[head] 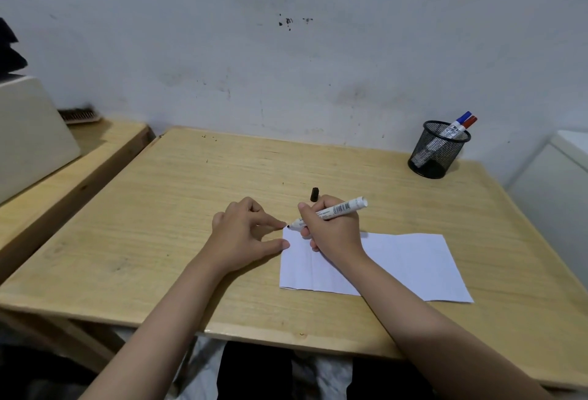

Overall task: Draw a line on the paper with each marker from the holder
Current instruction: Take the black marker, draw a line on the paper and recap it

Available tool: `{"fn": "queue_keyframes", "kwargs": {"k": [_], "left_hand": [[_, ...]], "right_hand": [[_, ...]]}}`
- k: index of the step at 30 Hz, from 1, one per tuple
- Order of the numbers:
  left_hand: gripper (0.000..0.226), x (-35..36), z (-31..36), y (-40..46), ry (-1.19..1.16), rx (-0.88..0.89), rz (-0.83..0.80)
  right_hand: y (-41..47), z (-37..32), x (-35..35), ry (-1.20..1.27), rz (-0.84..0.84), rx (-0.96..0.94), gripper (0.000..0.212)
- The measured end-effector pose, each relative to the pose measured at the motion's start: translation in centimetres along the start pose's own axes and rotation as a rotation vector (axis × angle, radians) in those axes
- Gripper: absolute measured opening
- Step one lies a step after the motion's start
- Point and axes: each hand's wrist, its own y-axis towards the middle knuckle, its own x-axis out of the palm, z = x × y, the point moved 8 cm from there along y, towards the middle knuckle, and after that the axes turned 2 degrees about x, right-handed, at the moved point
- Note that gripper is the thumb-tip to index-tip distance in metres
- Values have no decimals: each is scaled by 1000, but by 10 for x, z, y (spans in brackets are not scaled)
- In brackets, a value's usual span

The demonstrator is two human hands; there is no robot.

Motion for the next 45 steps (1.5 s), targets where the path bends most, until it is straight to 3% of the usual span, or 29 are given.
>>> {"fn": "queue_keyframes", "kwargs": {"k": [10, 18, 24, 27, 29, 32, 35, 42, 45], "left_hand": [[41, 1, -1, 1, -65, -22, 16], [50, 0, 1, 1, -30, -16, 20], [45, 0, 0, 1, -9, -32, 2], [40, 3, 3, 10, 9, -64, -91], [40, 7, 5, 21, -92, -109, -147], [38, 9, 20, 43, -223, -103, -78], [41, 16, 47, 65, -141, -2, -6], [22, 43, 66, 91, 141, 87, -78], [11, 30, 69, 88, -149, 16, 19]], "right_hand": [[1, 1, 6, -2, -48, -4, 28], [2, 0, 4, -55, -60, 2, 26], [1, -4, -18, 163, 124, 37, 29], [3, -3, -27, 286, 199, 82, 32], [3, -2, -31, 369, 234, 110, 29], [5, -9, -39, 487, 283, 101, 27], [6, -20, -51, 533, 312, 49, 28], [-5, -33, -78, 452, 322, -28, 28], [-12, -41, -93, 421, 329, -72, 28]]}}
